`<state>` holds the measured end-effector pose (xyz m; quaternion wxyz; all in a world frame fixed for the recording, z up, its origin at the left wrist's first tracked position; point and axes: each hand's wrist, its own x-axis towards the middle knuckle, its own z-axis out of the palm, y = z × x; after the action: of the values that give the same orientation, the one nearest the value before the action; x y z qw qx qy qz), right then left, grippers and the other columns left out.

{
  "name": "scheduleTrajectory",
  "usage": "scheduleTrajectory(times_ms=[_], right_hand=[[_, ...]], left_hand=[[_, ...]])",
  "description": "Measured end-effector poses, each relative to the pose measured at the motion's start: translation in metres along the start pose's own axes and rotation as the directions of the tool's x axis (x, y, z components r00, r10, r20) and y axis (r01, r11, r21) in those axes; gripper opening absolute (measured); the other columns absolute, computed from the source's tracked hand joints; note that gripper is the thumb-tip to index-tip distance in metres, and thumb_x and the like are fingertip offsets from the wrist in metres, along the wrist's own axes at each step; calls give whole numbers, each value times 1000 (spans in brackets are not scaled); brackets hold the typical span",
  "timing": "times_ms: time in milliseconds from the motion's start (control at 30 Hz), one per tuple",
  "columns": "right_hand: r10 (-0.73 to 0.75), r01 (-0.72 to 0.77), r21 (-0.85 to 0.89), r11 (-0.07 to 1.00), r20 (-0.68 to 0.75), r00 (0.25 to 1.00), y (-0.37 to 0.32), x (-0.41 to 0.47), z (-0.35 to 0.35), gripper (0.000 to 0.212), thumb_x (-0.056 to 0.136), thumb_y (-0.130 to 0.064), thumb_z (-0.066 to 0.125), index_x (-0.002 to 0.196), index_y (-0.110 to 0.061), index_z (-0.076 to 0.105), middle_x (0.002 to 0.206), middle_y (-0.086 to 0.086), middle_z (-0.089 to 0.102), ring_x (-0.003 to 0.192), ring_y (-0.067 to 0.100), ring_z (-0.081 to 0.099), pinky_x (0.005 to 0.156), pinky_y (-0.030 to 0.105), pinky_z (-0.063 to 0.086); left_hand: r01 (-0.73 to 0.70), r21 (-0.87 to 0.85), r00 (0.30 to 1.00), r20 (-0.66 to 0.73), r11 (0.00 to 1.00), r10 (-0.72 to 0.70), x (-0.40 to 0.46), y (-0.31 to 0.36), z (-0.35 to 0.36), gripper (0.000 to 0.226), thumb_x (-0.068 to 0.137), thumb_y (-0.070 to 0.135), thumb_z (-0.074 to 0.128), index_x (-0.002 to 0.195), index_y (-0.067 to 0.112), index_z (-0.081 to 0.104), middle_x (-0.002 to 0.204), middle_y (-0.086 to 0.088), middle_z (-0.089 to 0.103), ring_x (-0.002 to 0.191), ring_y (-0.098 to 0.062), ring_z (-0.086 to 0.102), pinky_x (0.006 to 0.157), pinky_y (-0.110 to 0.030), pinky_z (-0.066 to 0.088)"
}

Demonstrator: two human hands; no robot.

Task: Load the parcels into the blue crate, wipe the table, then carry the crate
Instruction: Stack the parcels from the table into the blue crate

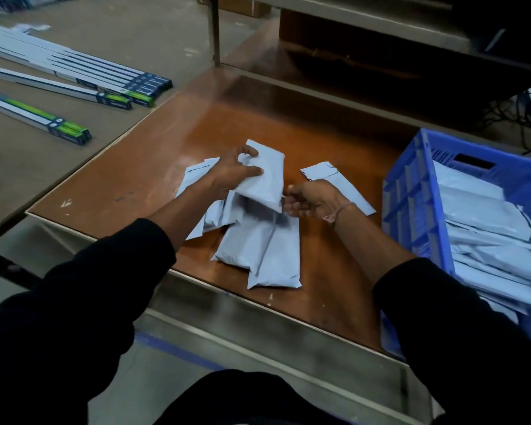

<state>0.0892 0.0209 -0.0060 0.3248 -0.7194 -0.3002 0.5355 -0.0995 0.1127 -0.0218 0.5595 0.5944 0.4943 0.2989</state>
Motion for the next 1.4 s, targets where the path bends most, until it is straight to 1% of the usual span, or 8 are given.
scheduleTrajectory(times_ms=[133,300,600,700,967,1133,1333,1400], right_hand=[[105,-102,-79,992,36,994,24,1,20,32,91,-25,69,79,-17,41,68,4,33,51,16,30,48,24,29],[-106,61,-276,959,-153,983,43,20,55,78,36,-39,86,104,-8,64,91,11,70,76,26,71,60,41,63],[-279,121,-402,908,-363,889,4,5,1,43,78,-14,67,118,-4,56,114,16,62,98,32,64,75,30,52],[-298,198,-284,938,-369,880,-16,-8,-40,5,85,7,57,87,3,59,91,15,56,66,20,56,42,16,45],[-168,179,29,983,-213,962,-27,-30,-81,25,88,15,58,80,-9,61,80,9,64,71,21,63,56,27,58],[-187,232,126,964,-296,937,-22,-44,-102,31,87,19,58,71,-7,51,77,11,59,70,23,62,51,32,59],[-289,322,23,946,-383,877,-13,-53,-141,20,78,17,66,82,2,54,83,17,58,87,42,70,63,41,62],[-393,345,-188,919,-448,803,-13,-53,-160,48,71,1,78,111,0,51,96,15,55,92,37,69,72,48,61]], left_hand=[[-32,4,999,-8,999,32,-1,-2,-14,39,86,13,76,124,22,68,131,-1,59,100,-19,65,84,-29,57],[-80,59,997,15,995,79,-2,-14,-22,36,88,12,71,119,29,71,136,3,55,114,-21,61,90,-30,57],[-36,-24,998,59,999,37,0,-16,-26,36,93,12,66,120,34,72,133,-1,63,112,-23,66,95,-38,59],[-44,-35,995,89,998,47,1,-14,-11,32,97,15,61,121,34,71,134,-2,62,114,-22,63,87,-32,58],[69,-265,934,356,962,31,-4,18,61,70,97,71,35,139,20,59,124,0,72,116,-20,69,98,-39,57],[-120,-31,890,440,992,121,-3,31,84,88,74,53,84,145,24,42,141,2,56,128,-18,58,101,-34,55],[-290,121,842,504,949,193,-6,67,119,85,81,21,85,146,28,31,136,3,49,123,-17,55,92,-26,57],[-424,199,822,494,884,283,-7,85,128,86,74,28,83,143,27,31,136,-2,47,122,-22,54,97,-35,56]])
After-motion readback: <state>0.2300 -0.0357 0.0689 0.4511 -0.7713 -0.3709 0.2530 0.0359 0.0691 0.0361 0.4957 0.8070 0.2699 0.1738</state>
